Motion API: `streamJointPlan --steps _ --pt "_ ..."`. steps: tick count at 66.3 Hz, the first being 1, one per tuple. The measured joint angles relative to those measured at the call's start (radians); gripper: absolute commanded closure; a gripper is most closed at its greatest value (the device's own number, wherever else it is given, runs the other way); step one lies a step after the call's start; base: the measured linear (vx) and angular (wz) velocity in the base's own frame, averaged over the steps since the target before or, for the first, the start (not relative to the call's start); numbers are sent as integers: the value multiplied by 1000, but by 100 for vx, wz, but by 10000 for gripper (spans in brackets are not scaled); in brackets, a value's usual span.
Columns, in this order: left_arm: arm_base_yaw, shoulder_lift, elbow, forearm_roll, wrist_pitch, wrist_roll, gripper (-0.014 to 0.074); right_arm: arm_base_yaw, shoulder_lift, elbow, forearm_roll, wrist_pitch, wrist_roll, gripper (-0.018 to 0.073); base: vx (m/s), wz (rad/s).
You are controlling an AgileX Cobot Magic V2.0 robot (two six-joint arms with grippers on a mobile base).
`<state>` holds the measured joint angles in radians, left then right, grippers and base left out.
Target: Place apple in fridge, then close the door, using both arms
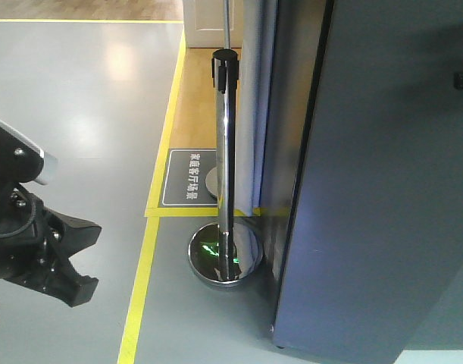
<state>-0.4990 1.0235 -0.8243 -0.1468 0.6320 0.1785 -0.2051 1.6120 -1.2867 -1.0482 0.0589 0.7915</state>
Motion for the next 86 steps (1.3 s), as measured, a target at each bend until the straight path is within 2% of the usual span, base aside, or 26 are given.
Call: streamJointPlan --steps 13,25,34,86 --pt "0 0 0 0 6 0 602 -21 136 -114 -4 -84 127 561 0 -1" --pt "0 0 0 0 6 0 602 -22 176 -114 -10 -89 256 561 0 0" --pt "0 0 0 0 6 0 602 -22 143 -87 -11 -96 305 561 0 0" --pt "0 0 0 0 6 0 602 -22 -222 388 -109 -77 311 561 0 0"
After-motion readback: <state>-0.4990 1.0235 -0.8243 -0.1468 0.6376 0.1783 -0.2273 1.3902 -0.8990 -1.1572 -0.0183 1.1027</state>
